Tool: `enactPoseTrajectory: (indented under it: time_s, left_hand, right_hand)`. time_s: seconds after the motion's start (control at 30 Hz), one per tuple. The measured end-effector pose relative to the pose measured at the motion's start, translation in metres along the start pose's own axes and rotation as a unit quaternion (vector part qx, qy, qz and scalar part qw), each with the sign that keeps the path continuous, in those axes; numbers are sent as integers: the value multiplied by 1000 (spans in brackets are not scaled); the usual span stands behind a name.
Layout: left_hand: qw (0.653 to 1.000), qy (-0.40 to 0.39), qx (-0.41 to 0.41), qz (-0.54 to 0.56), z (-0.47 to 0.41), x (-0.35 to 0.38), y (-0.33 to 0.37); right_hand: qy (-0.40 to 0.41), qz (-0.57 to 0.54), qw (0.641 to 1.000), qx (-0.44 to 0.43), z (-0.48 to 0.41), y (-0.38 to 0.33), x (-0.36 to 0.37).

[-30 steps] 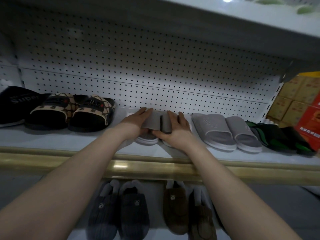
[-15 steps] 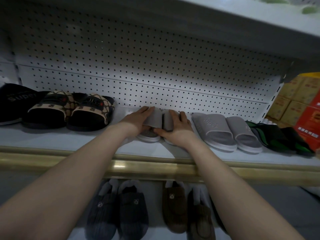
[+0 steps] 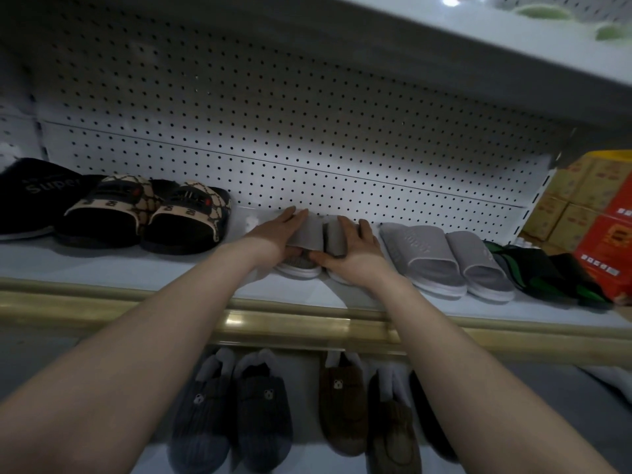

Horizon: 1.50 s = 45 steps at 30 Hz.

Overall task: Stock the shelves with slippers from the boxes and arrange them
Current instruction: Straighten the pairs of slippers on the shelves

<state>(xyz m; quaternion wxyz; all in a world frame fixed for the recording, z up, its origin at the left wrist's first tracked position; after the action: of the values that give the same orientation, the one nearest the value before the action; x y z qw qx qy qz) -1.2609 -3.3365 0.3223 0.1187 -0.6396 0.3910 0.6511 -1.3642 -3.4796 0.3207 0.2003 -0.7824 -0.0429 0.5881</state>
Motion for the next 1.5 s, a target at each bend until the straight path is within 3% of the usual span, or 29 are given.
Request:
enactPoseTrajectory:
  time_s: [0.53, 1.0, 1.17, 1.23, 1.4, 1.5]
  left_hand:
    - [1000, 9, -12, -27, 13, -7, -13]
    - [1000, 0, -14, -10, 21, -10, -1]
    - [996, 83, 42, -1, 37, -37, -12]
    - [990, 131, 54, -2, 46, -53, -27]
    - [966, 250, 30, -63, 71, -92, -87]
    - [964, 252, -44, -72, 89, -108, -131]
  right_hand:
    - [93, -14, 995, -21, 3, -4, 2]
    - [57, 19, 998, -10, 0, -8, -3]
    - [213, 53, 972, -89, -7, -53, -13]
    - [237, 36, 963, -127, -14, -82, -6]
    - [169, -20, 966, -196, -30, -160, 28]
    - [104, -38, 973, -202, -38, -194, 47]
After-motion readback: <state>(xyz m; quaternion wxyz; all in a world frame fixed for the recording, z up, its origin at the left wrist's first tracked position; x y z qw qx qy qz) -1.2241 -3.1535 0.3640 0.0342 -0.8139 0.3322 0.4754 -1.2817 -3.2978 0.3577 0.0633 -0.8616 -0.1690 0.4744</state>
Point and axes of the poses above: each hand's wrist, its own z-axis away from the middle knuckle, its own x-axis out of the palm, y = z × x, the point moved 5 cm from there along -z, towards the middle knuckle, and after that the axes turned 9 degrees about -x, right-handed, at the moved point
